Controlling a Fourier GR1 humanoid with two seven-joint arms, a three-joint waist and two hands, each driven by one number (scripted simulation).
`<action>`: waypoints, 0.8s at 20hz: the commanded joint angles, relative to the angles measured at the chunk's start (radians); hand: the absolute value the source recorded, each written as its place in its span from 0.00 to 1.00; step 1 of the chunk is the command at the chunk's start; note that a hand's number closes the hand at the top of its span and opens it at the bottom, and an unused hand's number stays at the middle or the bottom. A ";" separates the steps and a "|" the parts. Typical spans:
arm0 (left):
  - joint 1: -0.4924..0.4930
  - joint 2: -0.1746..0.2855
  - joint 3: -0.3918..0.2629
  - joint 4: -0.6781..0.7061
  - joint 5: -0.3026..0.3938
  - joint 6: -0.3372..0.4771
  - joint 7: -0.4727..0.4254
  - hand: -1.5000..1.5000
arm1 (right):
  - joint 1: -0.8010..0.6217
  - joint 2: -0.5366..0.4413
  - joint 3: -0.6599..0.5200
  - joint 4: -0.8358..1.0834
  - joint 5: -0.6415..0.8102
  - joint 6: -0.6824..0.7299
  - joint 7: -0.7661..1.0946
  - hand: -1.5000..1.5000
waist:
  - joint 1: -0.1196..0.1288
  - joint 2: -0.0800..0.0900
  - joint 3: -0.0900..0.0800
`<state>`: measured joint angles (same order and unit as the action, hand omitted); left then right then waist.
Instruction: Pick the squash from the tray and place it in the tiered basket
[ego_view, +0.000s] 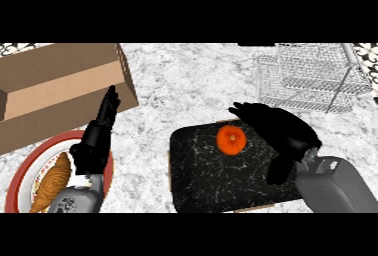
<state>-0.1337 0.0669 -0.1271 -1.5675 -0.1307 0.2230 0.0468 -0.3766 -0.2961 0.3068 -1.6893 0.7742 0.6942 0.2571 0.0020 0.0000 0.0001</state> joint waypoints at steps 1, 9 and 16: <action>-0.021 0.013 0.038 0.034 0.002 -0.028 -0.024 0.50 | 0.045 0.062 0.033 -0.019 0.056 -0.006 0.026 0.00 | -0.002 0.000 0.000; 0.067 -0.001 0.014 -0.053 -0.026 -0.035 -0.011 0.50 | 0.027 0.082 -0.006 0.041 0.100 0.020 -0.025 0.00 | 0.001 -0.001 0.000; -0.029 -0.031 0.032 0.008 -0.045 -0.018 0.014 0.50 | -0.041 0.114 -0.037 0.258 0.169 -0.094 -0.135 0.00 | 0.002 0.000 0.000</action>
<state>-0.1328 0.0469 -0.0857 -1.5375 -0.1450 0.1875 0.0146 -0.3936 -0.1989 0.2842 -1.5161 0.9150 0.6471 0.1691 0.0031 0.0001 -0.0001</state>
